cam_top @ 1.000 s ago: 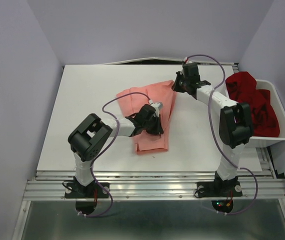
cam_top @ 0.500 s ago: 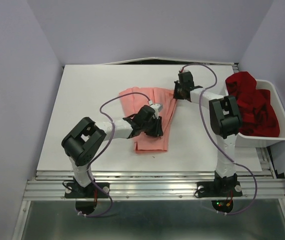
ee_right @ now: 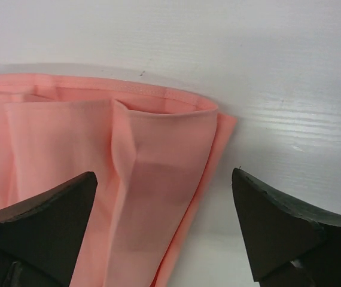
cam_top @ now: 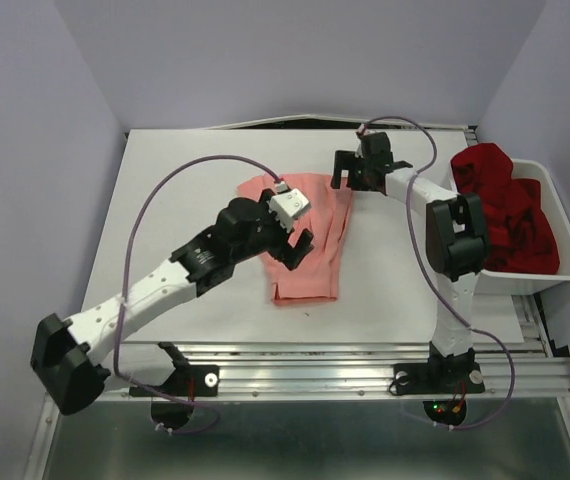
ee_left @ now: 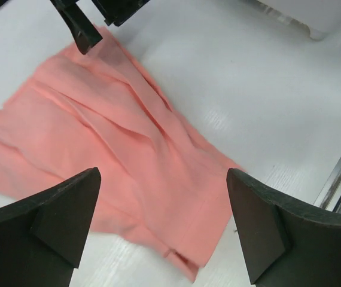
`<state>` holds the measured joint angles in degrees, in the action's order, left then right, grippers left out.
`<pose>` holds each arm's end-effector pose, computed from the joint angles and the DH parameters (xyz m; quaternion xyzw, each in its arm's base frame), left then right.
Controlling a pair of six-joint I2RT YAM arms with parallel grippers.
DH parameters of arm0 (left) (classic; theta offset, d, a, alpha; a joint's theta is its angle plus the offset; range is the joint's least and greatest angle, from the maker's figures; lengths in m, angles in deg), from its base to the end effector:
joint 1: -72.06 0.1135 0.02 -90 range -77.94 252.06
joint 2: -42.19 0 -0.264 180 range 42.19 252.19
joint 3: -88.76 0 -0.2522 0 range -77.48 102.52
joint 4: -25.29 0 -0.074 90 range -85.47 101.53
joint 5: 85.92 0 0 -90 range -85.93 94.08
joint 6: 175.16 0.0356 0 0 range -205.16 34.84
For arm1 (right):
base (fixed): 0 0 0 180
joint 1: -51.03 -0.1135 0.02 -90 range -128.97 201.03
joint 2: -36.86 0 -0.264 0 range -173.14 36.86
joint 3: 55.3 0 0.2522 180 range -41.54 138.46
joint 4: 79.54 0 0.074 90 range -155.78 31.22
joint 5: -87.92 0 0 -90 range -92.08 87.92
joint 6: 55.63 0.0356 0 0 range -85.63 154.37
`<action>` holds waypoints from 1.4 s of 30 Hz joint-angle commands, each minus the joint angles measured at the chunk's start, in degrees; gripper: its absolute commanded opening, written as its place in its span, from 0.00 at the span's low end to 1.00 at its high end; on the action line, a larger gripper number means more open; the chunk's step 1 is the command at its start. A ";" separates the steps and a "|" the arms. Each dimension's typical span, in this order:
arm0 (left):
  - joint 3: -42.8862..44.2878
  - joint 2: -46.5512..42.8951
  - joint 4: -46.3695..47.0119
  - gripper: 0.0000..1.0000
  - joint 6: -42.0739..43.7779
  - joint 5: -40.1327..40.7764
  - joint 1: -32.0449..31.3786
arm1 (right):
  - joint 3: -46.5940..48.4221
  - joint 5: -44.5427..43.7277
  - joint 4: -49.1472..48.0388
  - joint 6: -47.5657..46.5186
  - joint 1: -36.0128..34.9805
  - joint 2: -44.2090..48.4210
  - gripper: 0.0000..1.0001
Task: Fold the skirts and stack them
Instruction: Fold the skirt
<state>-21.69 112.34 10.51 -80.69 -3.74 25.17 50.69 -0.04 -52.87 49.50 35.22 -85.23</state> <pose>0.1932 -0.2135 0.3302 0.3811 0.6972 -0.2693 0.5441 0.4644 0.1328 0.1928 -0.0126 0.9161 0.1226 0.3817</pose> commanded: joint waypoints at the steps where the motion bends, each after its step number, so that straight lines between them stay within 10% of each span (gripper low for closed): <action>1: -7.08 -11.24 -7.24 0.99 22.30 -4.04 -1.26 | 2.61 11.88 2.64 -1.86 0.34 10.00 1.00; 5: -12.27 -14.77 -10.06 0.88 27.60 -3.09 -5.47 | -0.81 25.32 5.54 -1.34 0.34 15.45 0.96; 15: -25.55 -9.96 5.66 0.69 34.02 11.15 -21.73 | -16.81 42.43 8.97 -6.25 -5.19 18.64 0.51; 30: -22.13 11.76 13.75 0.68 36.84 22.23 -23.51 | -17.96 33.56 9.51 -9.60 -7.48 3.70 0.42; 42: -23.01 20.29 15.88 0.44 36.40 25.92 -23.33 | -16.73 32.50 10.30 -10.48 -7.48 1.15 0.42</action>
<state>-44.75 129.54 28.63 -43.34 21.62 1.95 33.92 38.67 -43.89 42.05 27.98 -80.42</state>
